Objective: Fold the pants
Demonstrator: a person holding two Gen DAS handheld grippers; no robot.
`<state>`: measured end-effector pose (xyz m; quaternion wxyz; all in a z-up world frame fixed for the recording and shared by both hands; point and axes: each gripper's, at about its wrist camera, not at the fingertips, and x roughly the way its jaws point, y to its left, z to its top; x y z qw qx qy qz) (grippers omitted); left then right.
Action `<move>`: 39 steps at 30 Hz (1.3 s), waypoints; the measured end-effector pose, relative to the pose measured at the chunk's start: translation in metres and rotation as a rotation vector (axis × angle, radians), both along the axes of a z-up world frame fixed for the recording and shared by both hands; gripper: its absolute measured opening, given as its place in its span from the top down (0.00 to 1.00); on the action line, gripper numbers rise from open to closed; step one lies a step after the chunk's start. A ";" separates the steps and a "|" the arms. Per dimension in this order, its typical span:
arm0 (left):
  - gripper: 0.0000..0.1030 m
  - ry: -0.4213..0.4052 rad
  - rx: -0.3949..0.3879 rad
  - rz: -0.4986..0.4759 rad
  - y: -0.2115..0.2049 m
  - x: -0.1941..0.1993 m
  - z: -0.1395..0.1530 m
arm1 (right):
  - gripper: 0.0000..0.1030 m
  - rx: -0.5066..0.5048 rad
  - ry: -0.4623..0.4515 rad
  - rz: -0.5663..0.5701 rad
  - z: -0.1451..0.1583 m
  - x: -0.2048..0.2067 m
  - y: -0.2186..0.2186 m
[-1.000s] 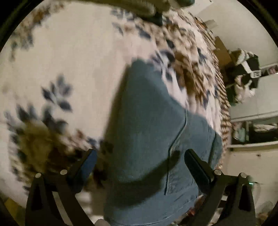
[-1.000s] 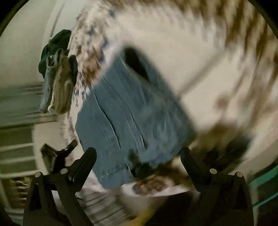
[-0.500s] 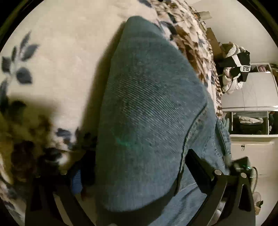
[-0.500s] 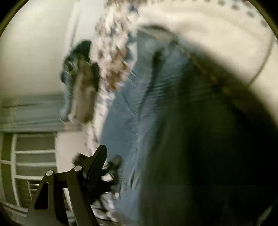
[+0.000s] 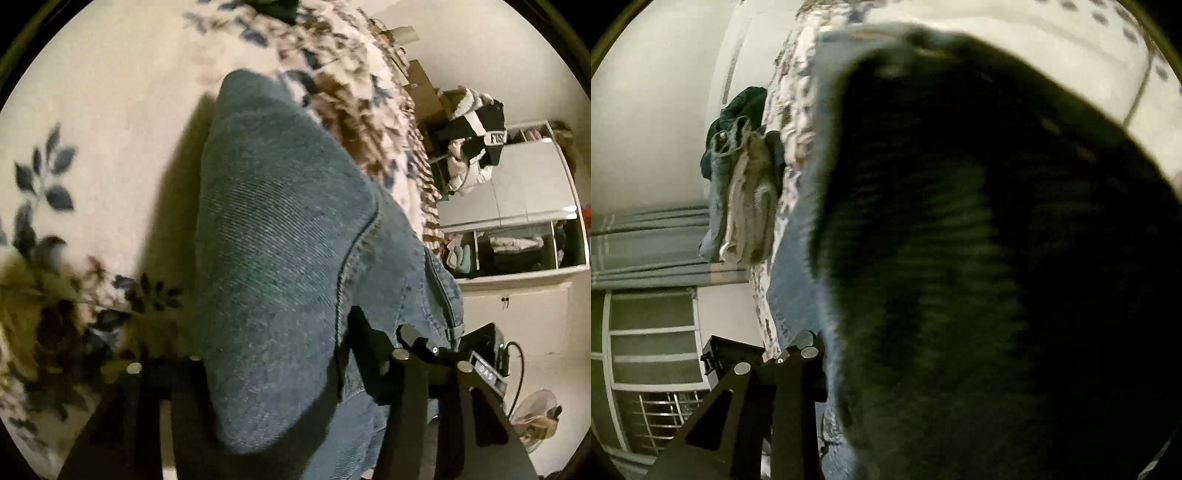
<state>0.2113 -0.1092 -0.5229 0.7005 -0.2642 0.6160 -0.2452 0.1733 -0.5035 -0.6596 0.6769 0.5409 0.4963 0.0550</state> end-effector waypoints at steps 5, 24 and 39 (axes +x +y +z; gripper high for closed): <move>0.55 -0.027 0.006 0.008 -0.006 0.000 0.043 | 0.68 -0.023 -0.036 0.038 0.052 0.006 0.006; 0.55 -0.258 0.035 0.080 0.087 0.198 0.237 | 0.68 -0.002 -0.291 0.088 0.270 0.224 0.128; 0.54 -0.165 0.043 0.063 0.188 0.446 0.141 | 0.68 -0.041 -0.292 0.078 0.180 0.550 0.265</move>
